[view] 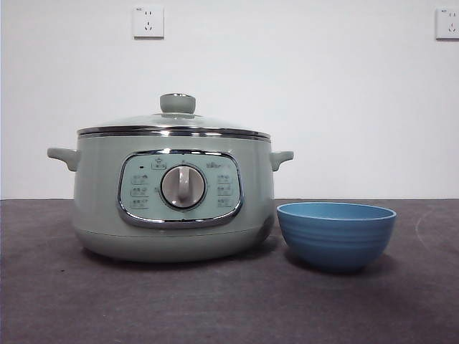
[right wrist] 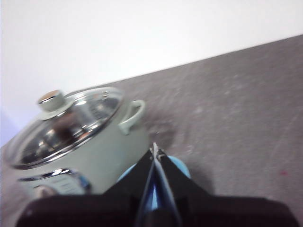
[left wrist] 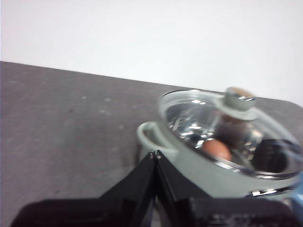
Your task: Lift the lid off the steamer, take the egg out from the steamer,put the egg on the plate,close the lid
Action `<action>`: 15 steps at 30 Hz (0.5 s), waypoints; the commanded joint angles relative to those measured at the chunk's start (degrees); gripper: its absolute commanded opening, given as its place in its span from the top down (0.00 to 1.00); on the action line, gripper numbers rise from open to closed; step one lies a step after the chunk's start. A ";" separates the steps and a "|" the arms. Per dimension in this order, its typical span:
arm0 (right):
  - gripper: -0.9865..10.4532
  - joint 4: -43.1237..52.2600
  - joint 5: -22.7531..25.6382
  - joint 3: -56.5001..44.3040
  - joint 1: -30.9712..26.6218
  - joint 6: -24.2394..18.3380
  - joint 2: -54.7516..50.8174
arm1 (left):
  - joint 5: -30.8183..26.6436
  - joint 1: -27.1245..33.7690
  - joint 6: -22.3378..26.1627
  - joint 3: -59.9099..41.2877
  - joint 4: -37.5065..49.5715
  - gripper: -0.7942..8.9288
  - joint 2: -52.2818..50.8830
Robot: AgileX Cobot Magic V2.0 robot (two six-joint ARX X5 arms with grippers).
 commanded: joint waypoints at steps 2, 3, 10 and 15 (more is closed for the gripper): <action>0.92 -3.58 -5.29 7.21 0.04 -2.99 7.30 | 4.20 0.04 -0.04 5.70 -2.12 0.92 3.93; 0.92 -5.07 -6.69 9.18 0.02 -4.09 9.20 | 5.18 0.04 0.04 7.08 -2.78 0.92 5.05; 0.92 -18.97 -15.93 24.76 0.07 -13.44 23.28 | 12.87 0.04 4.96 17.53 -9.92 0.92 14.01; 0.92 -29.48 -15.91 33.99 1.22 -20.00 30.36 | 17.03 0.02 7.26 22.82 -15.17 0.92 19.04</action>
